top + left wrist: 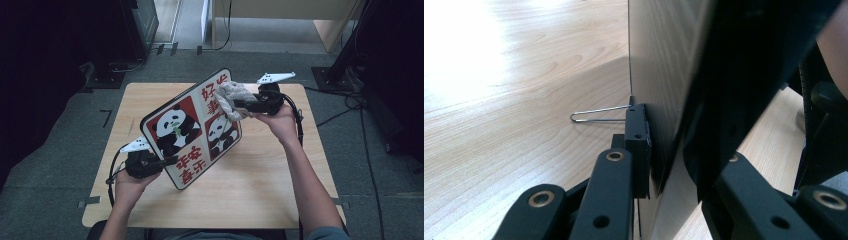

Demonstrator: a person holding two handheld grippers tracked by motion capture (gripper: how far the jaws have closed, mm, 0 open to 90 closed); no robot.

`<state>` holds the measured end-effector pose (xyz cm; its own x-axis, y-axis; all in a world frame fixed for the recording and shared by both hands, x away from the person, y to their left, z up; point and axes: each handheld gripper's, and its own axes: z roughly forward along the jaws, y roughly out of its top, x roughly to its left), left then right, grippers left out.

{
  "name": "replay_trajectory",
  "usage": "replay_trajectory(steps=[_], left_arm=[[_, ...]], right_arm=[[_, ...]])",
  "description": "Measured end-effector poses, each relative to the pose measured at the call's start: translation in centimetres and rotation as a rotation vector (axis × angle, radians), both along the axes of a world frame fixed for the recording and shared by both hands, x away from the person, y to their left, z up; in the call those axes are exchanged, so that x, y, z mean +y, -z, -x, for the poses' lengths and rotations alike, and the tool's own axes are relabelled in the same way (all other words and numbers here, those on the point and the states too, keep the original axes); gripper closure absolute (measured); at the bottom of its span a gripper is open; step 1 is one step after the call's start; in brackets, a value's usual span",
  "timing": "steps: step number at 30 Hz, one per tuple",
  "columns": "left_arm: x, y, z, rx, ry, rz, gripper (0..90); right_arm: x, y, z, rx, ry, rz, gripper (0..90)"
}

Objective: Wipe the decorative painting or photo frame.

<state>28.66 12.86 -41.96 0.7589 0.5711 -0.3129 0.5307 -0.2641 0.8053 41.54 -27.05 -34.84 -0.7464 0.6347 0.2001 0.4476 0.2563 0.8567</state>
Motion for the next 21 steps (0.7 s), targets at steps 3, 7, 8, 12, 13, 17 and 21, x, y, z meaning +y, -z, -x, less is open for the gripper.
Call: replay_trajectory(steps=[3,7,8,12,13,17,21], left_arm=[[0.0,0.0,0.0,0.001,0.002,0.0,79.5],[0.0,0.0,-0.1,0.001,0.005,0.001,79.4],[0.0,0.0,-0.1,0.001,0.005,0.001,79.3],[0.1,0.0,-0.1,0.003,0.006,0.003,79.3],[0.1,0.0,-0.1,0.003,0.005,0.003,79.3],[0.1,0.0,-0.1,0.004,0.005,0.003,79.3],[0.1,0.0,-0.1,0.005,0.007,0.004,79.2]], right_arm=[[0.0,0.3,0.1,0.012,0.004,0.0,64.6],[-0.1,0.7,0.1,0.032,0.004,0.004,64.6],[-0.1,0.8,0.1,0.033,0.003,0.005,64.6],[-0.1,1.2,0.2,0.035,0.002,0.009,64.6],[-0.1,1.3,0.3,0.036,0.002,0.009,64.6],[-0.1,1.6,0.3,0.045,-0.001,0.014,64.6],[-0.2,2.1,0.3,0.056,-0.005,0.012,64.6]])
